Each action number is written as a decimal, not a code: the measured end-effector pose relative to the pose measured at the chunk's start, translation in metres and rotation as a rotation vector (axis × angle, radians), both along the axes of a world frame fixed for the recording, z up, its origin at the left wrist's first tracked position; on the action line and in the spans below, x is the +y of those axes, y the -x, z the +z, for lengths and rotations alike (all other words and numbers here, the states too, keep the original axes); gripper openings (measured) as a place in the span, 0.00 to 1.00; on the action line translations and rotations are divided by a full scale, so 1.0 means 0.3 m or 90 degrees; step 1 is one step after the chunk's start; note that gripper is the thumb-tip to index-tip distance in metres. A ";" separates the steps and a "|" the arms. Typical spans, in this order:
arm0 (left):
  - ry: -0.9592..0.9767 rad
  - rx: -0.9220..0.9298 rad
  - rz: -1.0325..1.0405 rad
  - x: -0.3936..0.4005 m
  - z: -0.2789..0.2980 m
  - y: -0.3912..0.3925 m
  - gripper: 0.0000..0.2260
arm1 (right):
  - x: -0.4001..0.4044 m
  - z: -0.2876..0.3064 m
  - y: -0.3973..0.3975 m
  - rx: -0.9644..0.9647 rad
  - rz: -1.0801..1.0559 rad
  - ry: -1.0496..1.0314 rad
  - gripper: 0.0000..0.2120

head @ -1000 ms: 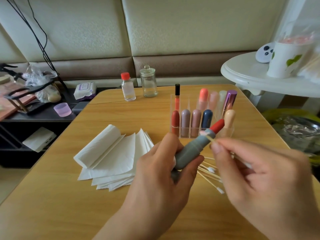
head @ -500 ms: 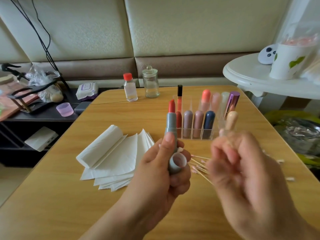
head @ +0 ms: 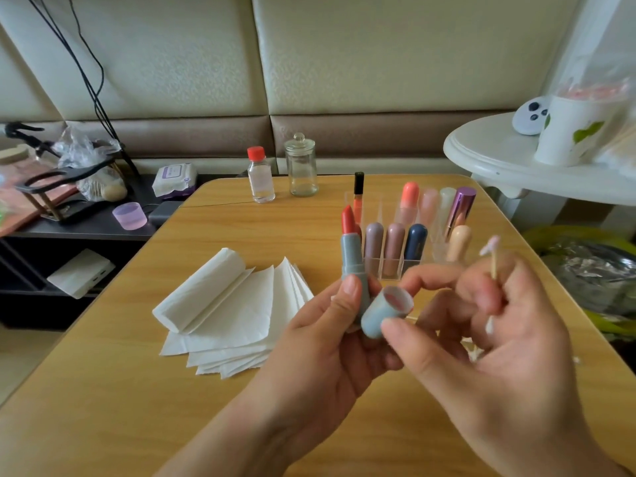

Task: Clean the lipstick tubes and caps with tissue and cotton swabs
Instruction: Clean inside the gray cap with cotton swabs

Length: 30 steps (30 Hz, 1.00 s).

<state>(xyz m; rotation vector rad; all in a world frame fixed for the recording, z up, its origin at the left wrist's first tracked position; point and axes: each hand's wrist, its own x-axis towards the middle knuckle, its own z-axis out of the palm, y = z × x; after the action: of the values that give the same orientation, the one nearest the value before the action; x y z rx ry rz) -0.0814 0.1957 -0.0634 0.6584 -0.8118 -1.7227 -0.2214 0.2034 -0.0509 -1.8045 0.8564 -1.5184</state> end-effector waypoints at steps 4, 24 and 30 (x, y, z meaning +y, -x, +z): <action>0.000 0.042 -0.097 -0.005 -0.004 -0.019 0.16 | -0.005 0.020 0.033 -0.096 0.066 -0.050 0.24; 0.106 -0.055 0.007 -0.022 -0.001 -0.047 0.11 | -0.073 -0.003 0.121 0.210 -0.024 0.086 0.13; 0.143 -0.163 0.033 -0.024 -0.012 -0.056 0.06 | -0.074 -0.002 0.111 0.227 -0.029 0.103 0.09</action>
<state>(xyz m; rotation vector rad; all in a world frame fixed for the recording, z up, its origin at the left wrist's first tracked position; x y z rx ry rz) -0.0646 0.1884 -0.0669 0.7478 -1.1376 -1.4913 -0.2548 0.1810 -0.0514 -2.2318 0.9671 -1.3455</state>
